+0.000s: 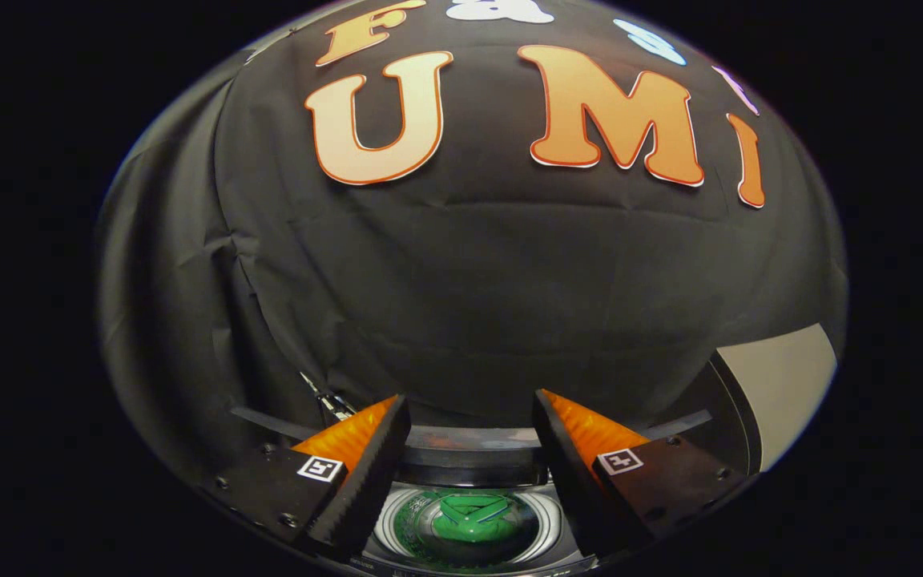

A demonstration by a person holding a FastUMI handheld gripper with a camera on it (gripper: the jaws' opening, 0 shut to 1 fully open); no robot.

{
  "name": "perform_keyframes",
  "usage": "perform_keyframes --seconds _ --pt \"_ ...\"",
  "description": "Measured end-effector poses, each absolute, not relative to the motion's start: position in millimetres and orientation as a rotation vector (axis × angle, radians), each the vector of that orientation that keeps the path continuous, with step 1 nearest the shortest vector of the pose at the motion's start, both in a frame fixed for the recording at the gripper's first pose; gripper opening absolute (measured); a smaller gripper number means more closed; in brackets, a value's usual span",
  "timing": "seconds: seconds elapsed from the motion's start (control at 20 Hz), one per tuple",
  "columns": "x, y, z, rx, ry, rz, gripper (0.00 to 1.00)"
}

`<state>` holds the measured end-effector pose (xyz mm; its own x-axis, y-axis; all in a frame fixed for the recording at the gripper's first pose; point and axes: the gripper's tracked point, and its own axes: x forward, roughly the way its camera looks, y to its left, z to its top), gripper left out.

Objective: Put the clothes into the washing machine and then close the washing machine lid.

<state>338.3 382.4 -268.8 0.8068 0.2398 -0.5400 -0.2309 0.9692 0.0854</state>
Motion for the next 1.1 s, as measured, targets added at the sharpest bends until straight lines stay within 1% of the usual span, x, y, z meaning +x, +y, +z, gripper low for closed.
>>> perform_keyframes --seconds 0.65,0.85,1.1 --pt "279 374 -288 0.020 0.534 0.222 0.99" --pt "263 376 -315 0.020 0.557 0.229 0.98" --pt "250 379 -363 0.034 0.642 0.232 0.98"
